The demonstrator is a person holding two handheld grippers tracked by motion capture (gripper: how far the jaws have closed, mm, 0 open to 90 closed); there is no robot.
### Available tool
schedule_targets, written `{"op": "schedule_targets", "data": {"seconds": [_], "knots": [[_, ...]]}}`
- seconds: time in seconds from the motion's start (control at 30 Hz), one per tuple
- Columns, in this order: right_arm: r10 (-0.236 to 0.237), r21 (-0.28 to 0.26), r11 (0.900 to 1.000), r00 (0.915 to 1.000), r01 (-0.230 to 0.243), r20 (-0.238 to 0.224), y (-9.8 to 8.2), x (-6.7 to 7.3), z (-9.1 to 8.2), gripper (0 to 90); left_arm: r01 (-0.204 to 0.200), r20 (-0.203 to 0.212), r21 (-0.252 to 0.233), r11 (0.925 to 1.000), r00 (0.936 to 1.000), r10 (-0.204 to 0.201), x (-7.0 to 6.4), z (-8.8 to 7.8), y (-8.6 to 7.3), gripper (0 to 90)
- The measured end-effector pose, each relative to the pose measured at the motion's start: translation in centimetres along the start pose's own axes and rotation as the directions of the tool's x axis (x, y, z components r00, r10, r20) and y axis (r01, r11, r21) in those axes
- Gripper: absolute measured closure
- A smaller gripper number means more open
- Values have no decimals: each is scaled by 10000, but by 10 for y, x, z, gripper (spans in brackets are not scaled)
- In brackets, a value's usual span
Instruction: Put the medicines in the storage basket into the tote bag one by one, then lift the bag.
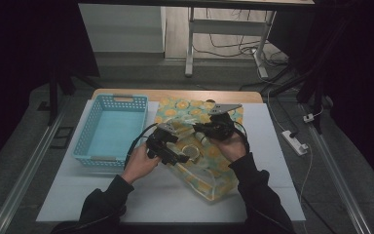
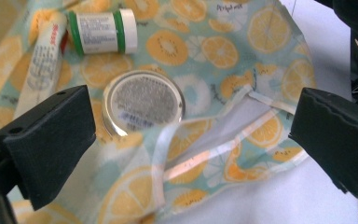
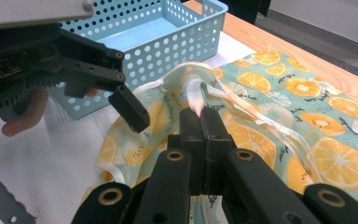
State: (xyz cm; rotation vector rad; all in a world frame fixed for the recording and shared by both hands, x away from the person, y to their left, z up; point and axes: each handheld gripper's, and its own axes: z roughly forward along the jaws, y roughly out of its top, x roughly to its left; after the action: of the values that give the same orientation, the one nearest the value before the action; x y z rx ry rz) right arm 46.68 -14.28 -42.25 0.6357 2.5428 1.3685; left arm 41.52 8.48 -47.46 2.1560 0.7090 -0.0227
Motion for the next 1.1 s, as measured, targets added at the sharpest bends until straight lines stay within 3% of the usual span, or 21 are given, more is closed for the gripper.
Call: {"op": "schedule_targets", "data": {"seconds": [0.37, 0.57, 0.83, 1.1], "knots": [[14, 3, 10000, 10000, -14, -13, -1, 0, 0, 900, -230, -449, 105, 9997, 9987, 235, 1, 1, -8, 0], [-12, -11, 10000, 10000, 12, 29, 0, 0, 0, 900, -270, -278, 77, 9996, 9992, 272, 3, 4, -3, 0], [-3, -4, 10000, 10000, 3, 29, 0, 0, 0, 900, -368, -462, 346, 9987, 9982, 383, 2, 14, 4, 3], [18, 21, 10000, 10000, -18, 19, -1, 0, 1, 900, -643, -158, 1013, 9928, 9977, 662, 2, 28, 3, 25]]}}
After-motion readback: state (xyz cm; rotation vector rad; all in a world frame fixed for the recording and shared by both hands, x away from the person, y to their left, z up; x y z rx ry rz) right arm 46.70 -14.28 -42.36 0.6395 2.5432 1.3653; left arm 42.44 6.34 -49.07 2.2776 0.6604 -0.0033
